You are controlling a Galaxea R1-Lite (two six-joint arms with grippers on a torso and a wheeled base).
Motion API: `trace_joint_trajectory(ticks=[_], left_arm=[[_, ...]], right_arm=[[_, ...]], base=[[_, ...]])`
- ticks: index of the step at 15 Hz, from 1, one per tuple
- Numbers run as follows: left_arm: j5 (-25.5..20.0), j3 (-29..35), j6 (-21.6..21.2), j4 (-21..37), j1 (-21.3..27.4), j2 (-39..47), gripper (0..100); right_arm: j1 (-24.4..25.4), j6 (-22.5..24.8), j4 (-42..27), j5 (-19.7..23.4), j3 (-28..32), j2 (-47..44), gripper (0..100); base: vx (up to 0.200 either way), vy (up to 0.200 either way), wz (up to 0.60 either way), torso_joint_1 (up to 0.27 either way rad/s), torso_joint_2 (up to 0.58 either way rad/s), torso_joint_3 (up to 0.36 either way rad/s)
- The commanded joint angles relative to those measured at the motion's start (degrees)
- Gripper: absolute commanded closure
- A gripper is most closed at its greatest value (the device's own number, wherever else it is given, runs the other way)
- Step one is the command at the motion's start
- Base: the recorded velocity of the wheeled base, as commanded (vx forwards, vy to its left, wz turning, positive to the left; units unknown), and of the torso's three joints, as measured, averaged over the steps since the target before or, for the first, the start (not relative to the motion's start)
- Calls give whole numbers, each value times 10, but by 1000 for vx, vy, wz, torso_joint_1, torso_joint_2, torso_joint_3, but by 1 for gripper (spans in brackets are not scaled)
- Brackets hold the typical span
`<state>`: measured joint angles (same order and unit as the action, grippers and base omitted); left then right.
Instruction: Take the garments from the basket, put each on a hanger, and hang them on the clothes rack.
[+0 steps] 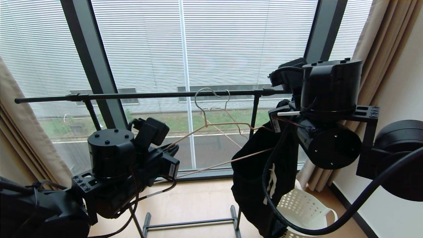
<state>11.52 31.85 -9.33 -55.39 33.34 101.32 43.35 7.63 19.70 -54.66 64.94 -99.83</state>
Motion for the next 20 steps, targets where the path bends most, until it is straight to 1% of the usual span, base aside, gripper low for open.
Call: trace_joint_trajectory(ticks=[1, 4, 5, 9, 11, 13, 15, 16, 17, 20], left_arm=[[-1, -7, -1, -2, 14, 8, 100], [-3, -7, -1, -6, 37, 10, 100], [-2, -3, -1, -6, 41, 17, 100], [0, -1, 1, -7, 49, 27, 100], [3, 0, 3, -25, 48, 33, 100], [4, 1, 11, -49, 38, 34, 100], [6, 4, 12, -55, 10, 32, 100], [6, 4, 12, -55, 10, 32, 100], [5, 4, 12, -56, -29, 27, 100], [6, 11, 23, -57, -57, 24, 100]], right_arm=[[9, 0, 0, -1, 6, -14, 100], [16, -1, -2, -2, 32, -34, 100], [28, -1, -2, -2, 39, -38, 100], [51, -2, -2, -2, 38, -38, 100], [53, -4, -2, -2, 36, -38, 100], [53, -10, -1, -2, 30, -38, 100], [53, -15, -1, -2, 27, -38, 100], [53, -15, -1, -2, 27, -38, 100], [51, -16, -1, -14, 28, -35, 100], [45, -16, 0, -21, 32, -37, 100]], base=[[0, 0, 0, 0, 0, 0], [0, 0, 0, 0, 0, 0], [0, 0, 0, 0, 0, 0], [0, 0, 0, 0, 0, 0], [0, 0, 0, 0, 0, 0], [0, 0, 0, 0, 0, 0], [0, 0, 0, 0, 0, 0], [0, 0, 0, 0, 0, 0], [0, 0, 0, 0, 0, 0], [0, 0, 0, 0, 0, 0]])
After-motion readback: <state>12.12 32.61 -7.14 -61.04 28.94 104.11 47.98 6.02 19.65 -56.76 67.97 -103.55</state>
